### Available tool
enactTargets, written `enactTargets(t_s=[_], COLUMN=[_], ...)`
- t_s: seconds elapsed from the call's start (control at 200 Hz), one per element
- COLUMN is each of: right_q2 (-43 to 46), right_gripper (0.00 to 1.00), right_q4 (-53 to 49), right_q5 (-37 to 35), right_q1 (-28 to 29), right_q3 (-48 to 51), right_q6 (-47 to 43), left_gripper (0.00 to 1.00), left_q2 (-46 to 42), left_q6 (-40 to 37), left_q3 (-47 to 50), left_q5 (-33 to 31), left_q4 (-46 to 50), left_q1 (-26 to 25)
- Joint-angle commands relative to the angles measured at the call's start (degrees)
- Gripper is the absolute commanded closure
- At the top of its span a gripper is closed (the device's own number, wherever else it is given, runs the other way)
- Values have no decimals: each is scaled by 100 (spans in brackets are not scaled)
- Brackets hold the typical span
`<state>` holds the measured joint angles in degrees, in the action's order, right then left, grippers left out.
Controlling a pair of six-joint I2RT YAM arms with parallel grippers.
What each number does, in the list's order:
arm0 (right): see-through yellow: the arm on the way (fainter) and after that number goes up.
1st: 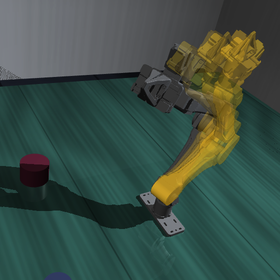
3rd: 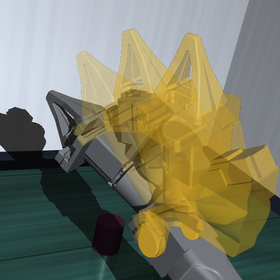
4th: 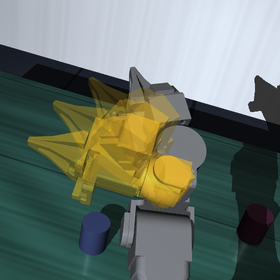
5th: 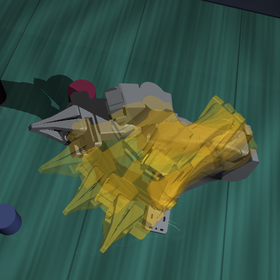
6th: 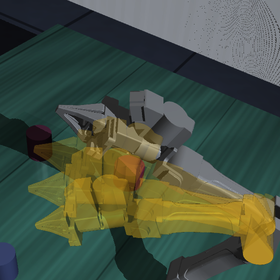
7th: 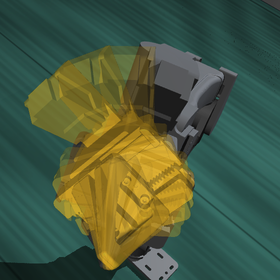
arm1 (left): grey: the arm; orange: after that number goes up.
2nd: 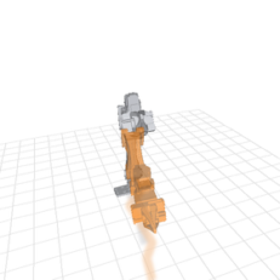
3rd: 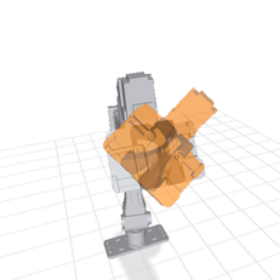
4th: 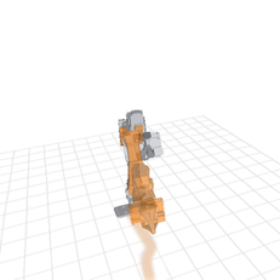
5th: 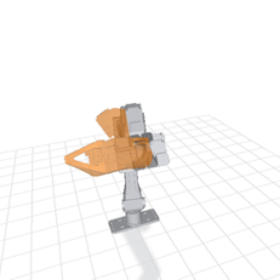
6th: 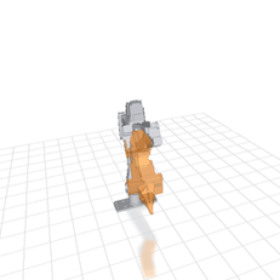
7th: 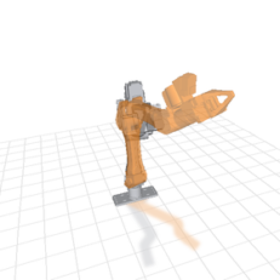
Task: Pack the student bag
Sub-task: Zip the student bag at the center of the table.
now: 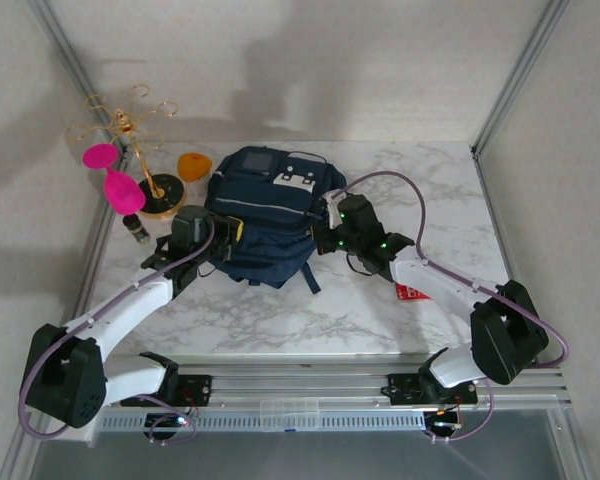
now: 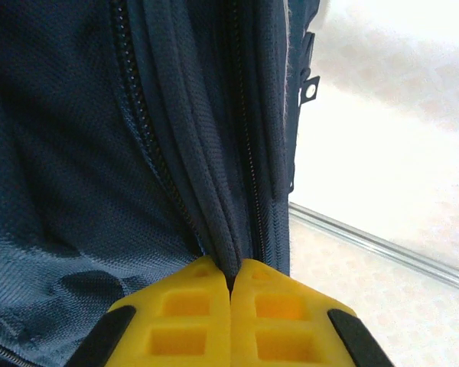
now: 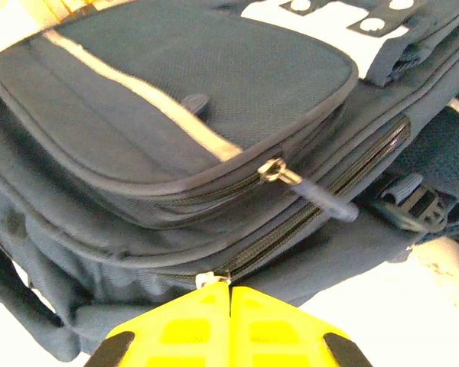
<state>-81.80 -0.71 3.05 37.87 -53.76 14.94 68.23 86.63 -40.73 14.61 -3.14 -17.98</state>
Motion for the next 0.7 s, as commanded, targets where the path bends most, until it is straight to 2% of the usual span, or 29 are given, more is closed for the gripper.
enactTargets(t_s=[0.0, 0.07, 0.175, 0.26, 0.38, 0.546, 0.616, 0.656, 0.696], right_q2=[217, 142, -39, -227, -477, -800, -667, -468, -294], right_gripper=[100, 100, 100, 100, 100, 100, 100, 100, 100], right_q4=[417, 983, 1744, 2312, 2751, 3136, 2771, 2688, 2794], right_q5=[-876, -1245, -1110, -1174, -1357, -1081, -420, -636, -921], right_q1=[-311, -453, -946, -1057, -1157, -1551, -1404, -1082, -787], right_q3=[479, 664, 867, 946, 970, 816, 470, 457, 576], right_q6=[10, 24, 395, 218, 43, 189, -219, -521, -713], left_gripper=[100, 100, 100, 100, 100, 100, 100, 100, 100], left_q2=[-389, -511, -679, -769, -815, -870, -784, -742, -749], left_q6=[-319, -404, -550, -620, -780, -973, -1061, -1179, -1320], left_q3=[-107, -35, 32, 119, 144, 133, 82, -11, -125], left_q5=[-339, -196, 13, 204, 456, 562, 720, 814, 646], left_q4=[-28, 49, 250, 305, 404, 515, 448, 490, 666], left_q1=[526, 740, 1052, 1298, 1573, 1791, 1791, 1749, 1652])
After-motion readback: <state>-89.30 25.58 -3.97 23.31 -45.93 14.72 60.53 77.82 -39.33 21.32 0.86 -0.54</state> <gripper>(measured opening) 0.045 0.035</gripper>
